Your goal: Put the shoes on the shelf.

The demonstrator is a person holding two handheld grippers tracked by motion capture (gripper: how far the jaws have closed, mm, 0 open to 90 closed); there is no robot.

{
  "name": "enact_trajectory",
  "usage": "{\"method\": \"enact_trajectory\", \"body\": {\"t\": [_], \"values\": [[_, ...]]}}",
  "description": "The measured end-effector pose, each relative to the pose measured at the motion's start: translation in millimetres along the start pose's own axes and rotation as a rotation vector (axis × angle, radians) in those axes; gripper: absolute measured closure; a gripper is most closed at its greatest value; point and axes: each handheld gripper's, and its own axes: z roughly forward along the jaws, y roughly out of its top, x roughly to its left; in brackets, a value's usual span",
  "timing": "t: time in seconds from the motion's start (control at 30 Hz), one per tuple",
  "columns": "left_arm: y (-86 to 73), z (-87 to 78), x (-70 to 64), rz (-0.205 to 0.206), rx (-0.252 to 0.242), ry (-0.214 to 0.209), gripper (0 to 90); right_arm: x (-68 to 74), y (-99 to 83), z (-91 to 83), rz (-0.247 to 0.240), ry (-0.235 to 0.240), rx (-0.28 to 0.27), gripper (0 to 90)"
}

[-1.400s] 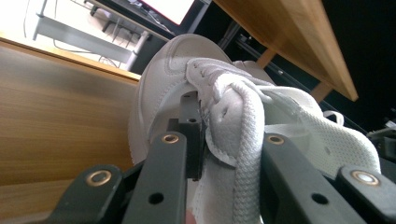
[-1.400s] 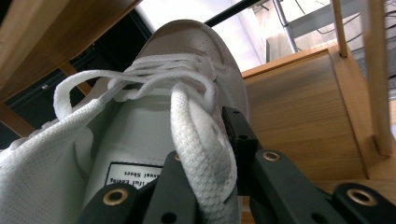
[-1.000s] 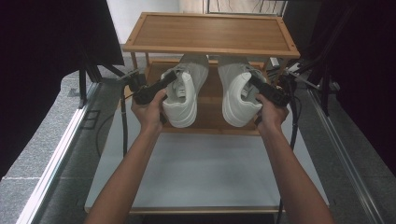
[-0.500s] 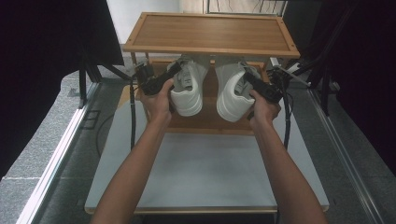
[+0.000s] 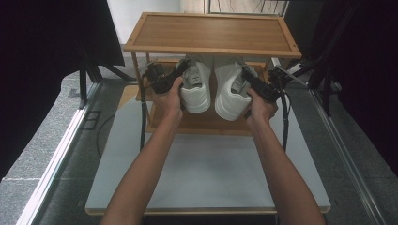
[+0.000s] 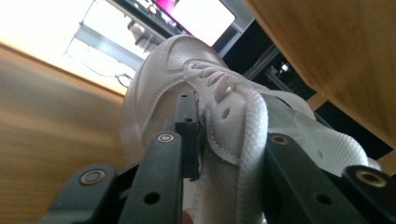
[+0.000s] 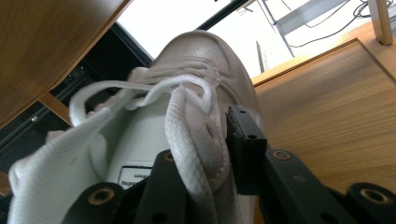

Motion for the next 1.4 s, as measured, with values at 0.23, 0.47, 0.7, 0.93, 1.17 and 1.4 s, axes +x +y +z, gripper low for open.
{"method": "enact_trajectory", "body": {"t": [0.23, 0.47, 0.7, 0.93, 1.17, 1.4], "values": [[-1.0, 10.9, 0.4, -0.101, 0.019, -0.088, 51.3, 1.3, -3.7, 8.4, 0.057, 0.038, 0.006, 58.9], [0.6, -5.7, 2.9, -0.006, 0.046, -0.097, 44.0, 0.5, -4.4, 5.0, 0.049, 0.126, 0.012, 47.1], [4.3, -37.0, -0.8, 0.087, 0.066, -0.119, 62.1, -0.6, -2.2, -16.2, -0.033, 0.139, -0.015, 52.2], [-6.0, -72.0, -19.9, 0.270, 0.151, -0.178, 83.6, 3.9, -8.1, -53.8, -0.211, 0.155, -0.013, 76.6], [-30.5, -93.7, -38.9, 0.422, 0.256, -0.212, 87.8, 11.7, -28.2, -83.5, -0.362, 0.222, 0.064, 89.2], [-52.8, -79.6, -47.6, 0.462, 0.343, -0.220, 88.4, 31.1, -54.9, -80.3, -0.499, 0.281, 0.201, 90.0]]}}
